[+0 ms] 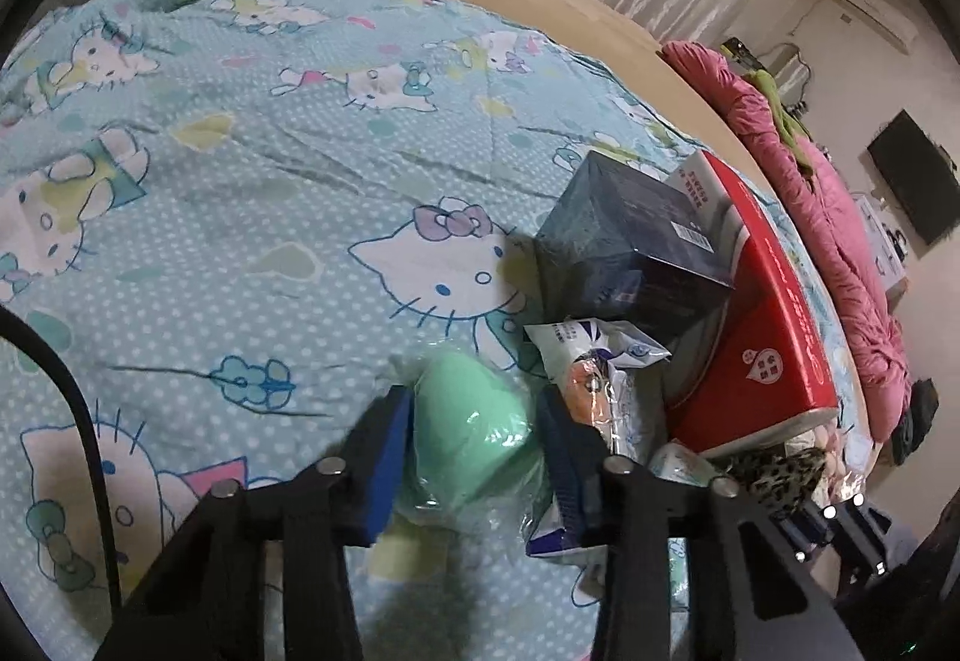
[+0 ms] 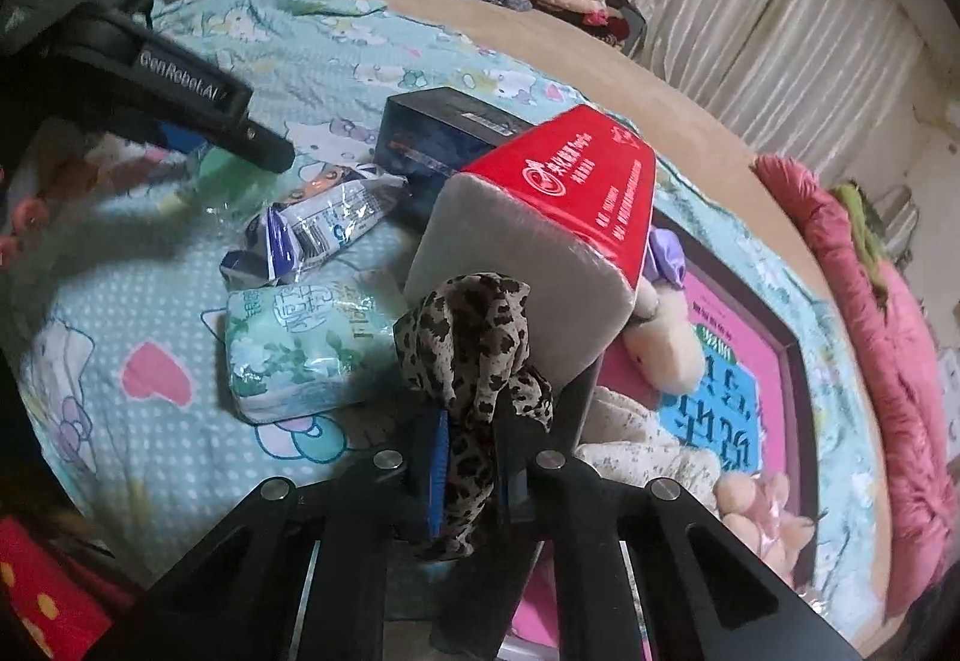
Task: Organize soft objects
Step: 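Lift the bagged ball with the left tool while the right tool carries the scarf to the tray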
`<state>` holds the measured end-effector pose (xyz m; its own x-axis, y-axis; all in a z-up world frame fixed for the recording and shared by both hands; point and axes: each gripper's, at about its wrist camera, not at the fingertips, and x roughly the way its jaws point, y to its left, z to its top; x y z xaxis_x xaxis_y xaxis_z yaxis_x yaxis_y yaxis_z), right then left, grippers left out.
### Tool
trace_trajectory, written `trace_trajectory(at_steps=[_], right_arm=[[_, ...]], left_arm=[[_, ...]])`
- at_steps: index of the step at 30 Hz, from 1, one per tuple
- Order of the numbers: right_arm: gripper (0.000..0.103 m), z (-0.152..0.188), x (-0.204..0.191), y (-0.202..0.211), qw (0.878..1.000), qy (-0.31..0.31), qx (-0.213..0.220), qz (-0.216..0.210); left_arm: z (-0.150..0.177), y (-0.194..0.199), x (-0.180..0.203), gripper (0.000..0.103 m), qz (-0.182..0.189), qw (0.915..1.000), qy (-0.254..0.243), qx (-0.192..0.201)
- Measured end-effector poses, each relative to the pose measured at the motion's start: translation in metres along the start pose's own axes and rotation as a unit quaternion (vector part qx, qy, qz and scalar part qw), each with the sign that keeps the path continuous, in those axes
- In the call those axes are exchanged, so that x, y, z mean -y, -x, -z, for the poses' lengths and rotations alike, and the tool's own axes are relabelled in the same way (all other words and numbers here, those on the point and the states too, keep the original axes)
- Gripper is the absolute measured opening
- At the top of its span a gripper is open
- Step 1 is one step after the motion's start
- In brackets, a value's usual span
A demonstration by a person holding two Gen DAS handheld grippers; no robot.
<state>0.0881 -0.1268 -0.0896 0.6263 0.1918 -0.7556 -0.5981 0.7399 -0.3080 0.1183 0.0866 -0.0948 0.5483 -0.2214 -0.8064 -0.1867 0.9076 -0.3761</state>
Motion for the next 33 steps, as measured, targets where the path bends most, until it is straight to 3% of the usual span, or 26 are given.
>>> trace_trajectory(at_steps=[5, 18, 33], right_arm=[[0.009, 0.0, 0.008, 0.013, 0.999, -0.039, 0.019, -0.015], [0.009, -0.004, 0.02, 0.041, 0.993, -0.078, 0.07, -0.051], [0.009, -0.001, 0.04, 0.077, 0.981, -0.128, 0.125, -0.069]], left_arm=[[0.004, 0.004, 0.007, 0.039, -0.009, 0.9996, -0.024, 0.011], [0.015, 0.06, 0.029, 0.039, -0.019, 0.9954, -0.065, 0.069], [0.029, 0.088, 0.081, 0.039, -0.019, 0.9887, -0.124, 0.082]])
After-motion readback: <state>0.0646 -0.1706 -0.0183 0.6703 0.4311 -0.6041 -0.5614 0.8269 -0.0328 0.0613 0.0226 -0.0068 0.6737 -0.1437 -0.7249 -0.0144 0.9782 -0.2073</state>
